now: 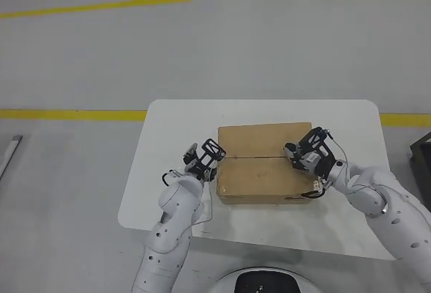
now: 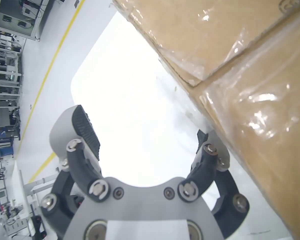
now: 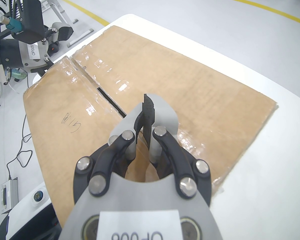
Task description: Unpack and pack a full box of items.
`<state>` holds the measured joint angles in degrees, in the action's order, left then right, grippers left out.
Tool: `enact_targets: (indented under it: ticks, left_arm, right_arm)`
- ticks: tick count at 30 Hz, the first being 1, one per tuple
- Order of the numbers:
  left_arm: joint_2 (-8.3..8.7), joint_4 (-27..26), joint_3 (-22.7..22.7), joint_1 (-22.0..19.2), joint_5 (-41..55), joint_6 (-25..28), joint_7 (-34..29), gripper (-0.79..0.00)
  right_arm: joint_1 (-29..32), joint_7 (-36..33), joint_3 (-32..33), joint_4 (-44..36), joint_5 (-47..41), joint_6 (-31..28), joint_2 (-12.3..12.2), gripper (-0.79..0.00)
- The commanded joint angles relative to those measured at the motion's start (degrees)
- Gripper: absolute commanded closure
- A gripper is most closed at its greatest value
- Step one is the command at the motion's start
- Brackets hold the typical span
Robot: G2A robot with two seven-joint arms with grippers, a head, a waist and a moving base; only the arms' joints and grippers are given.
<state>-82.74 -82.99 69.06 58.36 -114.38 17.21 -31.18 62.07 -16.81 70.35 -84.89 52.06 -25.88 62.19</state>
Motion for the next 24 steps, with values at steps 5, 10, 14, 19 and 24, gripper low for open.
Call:
enact_targets:
  ticks: [5,10,14,19,24]
  left_arm:
    - [-0.35,1.0,-0.3,-0.8,1.0,-5.3,3.0,-0.785]
    - [-0.25,-0.5,0.2,-0.1,-1.2,-9.3,4.4,-0.785]
    - [-0.16,-2.6,0.6,0.9,-3.0,-11.6,4.3,-0.785]
    - [-0.06,-5.0,1.4,2.2,-4.2,-13.4,3.6,-0.785]
    - [-0.16,-5.4,1.4,2.1,-4.6,-14.4,3.5,-0.785]
  right_arm:
    - [0.0,-0.1,0.1,-0.1,-0.1,-0.1,0.1,0.000]
    - [0.0,-0.2,0.1,-0.1,-0.2,-0.2,0.1,0.000]
    - [-0.1,-0.3,0.1,0.0,-0.2,-0.3,0.2,0.000]
    - [-0.3,-0.3,0.1,-0.1,-0.1,-0.3,0.3,0.000]
    - [-0.5,-0.3,0.0,-0.1,0.0,-0.4,0.4,0.000]
